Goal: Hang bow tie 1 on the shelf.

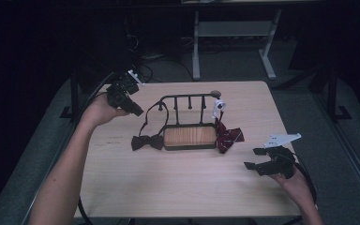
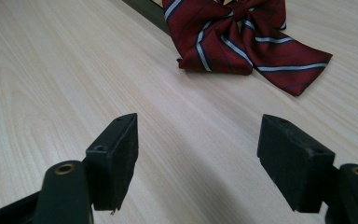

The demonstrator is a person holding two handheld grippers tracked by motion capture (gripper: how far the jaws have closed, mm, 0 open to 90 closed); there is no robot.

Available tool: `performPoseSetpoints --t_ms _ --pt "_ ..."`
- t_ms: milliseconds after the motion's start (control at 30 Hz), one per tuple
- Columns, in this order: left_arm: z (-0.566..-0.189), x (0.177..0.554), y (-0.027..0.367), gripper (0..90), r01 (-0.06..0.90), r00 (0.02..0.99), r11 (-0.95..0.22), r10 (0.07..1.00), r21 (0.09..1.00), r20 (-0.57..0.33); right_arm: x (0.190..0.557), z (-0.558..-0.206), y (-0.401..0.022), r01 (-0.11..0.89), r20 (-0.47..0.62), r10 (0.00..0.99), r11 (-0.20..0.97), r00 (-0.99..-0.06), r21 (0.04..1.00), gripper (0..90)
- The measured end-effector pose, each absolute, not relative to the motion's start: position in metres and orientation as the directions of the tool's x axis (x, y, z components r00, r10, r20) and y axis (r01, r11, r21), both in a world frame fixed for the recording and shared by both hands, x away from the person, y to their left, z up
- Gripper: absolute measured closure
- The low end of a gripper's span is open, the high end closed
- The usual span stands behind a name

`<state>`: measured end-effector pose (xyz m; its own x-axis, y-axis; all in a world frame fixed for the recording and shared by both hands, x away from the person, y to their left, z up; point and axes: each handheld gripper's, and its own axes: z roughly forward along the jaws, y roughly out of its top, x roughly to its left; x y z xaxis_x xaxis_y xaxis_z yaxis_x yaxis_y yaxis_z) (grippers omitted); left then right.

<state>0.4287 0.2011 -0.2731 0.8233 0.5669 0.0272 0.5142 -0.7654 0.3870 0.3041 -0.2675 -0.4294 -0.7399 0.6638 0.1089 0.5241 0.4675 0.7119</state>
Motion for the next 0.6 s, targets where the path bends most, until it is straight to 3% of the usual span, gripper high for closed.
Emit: performPoseSetpoints --t_ms 600 --pt "-0.284 0.401 0.212 72.8 0.477 0.842 -0.767 0.539 0.429 0.027 0.304 -0.429 -0.271 0.530 0.103 0.675 0.465 -0.730 0.709 28.5"
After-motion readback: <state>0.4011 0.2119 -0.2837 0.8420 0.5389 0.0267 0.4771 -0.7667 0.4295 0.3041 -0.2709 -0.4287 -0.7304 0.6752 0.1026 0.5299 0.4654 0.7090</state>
